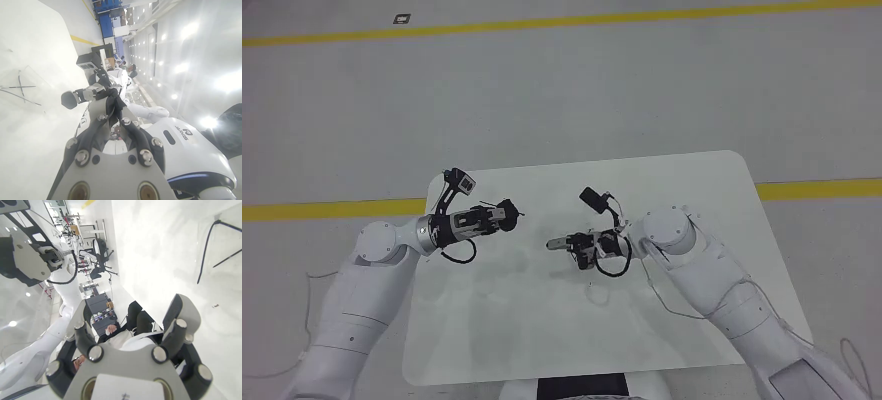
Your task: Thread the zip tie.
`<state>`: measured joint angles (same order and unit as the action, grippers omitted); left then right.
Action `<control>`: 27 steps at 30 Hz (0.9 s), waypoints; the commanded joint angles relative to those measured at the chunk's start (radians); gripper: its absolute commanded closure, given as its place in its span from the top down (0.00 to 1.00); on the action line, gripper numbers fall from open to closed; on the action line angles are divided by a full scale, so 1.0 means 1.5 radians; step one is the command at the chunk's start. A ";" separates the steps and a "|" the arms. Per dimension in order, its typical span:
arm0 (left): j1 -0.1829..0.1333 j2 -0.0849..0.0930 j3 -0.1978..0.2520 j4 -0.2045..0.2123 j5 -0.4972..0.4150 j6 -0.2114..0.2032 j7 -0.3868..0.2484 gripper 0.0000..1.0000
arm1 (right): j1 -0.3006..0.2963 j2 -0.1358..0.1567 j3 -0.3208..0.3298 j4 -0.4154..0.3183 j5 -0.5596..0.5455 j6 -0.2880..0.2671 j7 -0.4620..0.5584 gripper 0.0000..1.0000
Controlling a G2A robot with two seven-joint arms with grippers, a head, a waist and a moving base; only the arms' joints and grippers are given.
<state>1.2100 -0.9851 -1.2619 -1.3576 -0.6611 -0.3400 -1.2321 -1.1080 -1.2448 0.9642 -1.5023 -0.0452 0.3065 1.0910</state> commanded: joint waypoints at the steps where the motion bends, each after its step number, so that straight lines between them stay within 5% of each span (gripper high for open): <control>1: 0.000 0.000 0.000 0.000 0.000 0.000 0.000 0.00 | 0.000 0.000 0.000 0.000 0.000 0.000 0.000 1.00; 7: 0.000 0.000 0.000 0.000 0.000 0.000 0.000 0.00 | 0.013 0.004 -0.019 -0.020 -0.067 0.018 -0.001 1.00; 16: 0.000 0.000 0.000 0.000 0.000 0.000 0.000 0.00 | 0.099 0.001 -0.098 -0.012 -0.267 0.022 0.126 1.00; 27: 0.000 0.000 0.000 0.000 0.000 0.000 0.000 0.00 | 0.101 -0.001 -0.116 -0.010 -0.280 0.005 0.131 1.00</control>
<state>1.2100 -0.9851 -1.2619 -1.3576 -0.6611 -0.3400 -1.2321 -0.9577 -1.2455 0.7940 -1.5209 -0.4607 0.3215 1.2912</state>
